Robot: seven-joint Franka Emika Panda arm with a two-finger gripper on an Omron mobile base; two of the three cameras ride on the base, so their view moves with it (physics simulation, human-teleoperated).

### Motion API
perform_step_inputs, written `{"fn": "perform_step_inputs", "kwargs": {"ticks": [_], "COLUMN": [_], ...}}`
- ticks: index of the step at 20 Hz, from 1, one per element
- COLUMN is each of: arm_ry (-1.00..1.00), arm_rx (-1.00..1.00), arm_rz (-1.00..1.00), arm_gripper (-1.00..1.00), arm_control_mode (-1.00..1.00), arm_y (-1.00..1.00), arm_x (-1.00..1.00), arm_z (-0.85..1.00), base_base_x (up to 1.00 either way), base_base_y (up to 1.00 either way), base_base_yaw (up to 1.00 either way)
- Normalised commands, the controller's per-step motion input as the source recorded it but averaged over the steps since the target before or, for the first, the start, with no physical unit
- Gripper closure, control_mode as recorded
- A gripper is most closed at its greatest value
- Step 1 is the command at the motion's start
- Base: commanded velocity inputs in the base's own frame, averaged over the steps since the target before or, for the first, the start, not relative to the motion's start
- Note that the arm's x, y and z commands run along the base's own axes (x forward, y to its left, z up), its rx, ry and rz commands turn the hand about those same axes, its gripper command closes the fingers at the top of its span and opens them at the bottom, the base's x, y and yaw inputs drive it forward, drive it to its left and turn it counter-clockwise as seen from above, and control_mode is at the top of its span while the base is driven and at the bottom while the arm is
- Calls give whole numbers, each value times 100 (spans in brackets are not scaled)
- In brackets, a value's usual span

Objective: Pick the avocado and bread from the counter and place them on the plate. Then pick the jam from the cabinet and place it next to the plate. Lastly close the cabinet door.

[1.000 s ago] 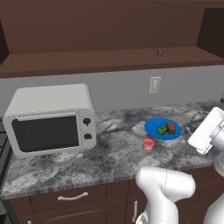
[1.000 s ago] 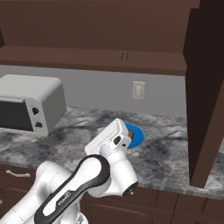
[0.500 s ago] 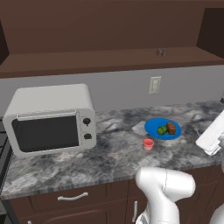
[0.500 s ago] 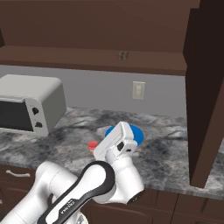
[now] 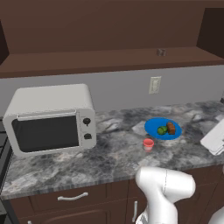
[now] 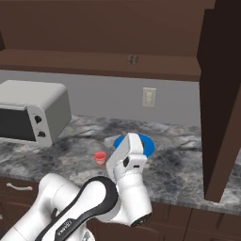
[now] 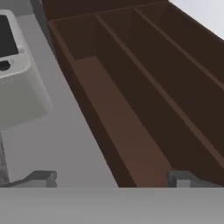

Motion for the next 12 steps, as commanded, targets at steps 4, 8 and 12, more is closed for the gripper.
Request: {"fn": "perform_step_inputs", "kwargs": {"ticks": [4,8,12], "arm_ry": [-7,-6,-4], "arm_rx": [-9,-3,0], "arm_rz": [-16,-10,-4], "arm_gripper": [-100,-100,-100], "arm_control_mode": [-100,-100,-100], "arm_y": [-17,-25,-28], "arm_x": [-9,-9,-12], "arm_z": [8,10,14], "base_base_x": [0,0,0], "base_base_y": [0,0,0], "base_base_yaw": [0,0,0]}}
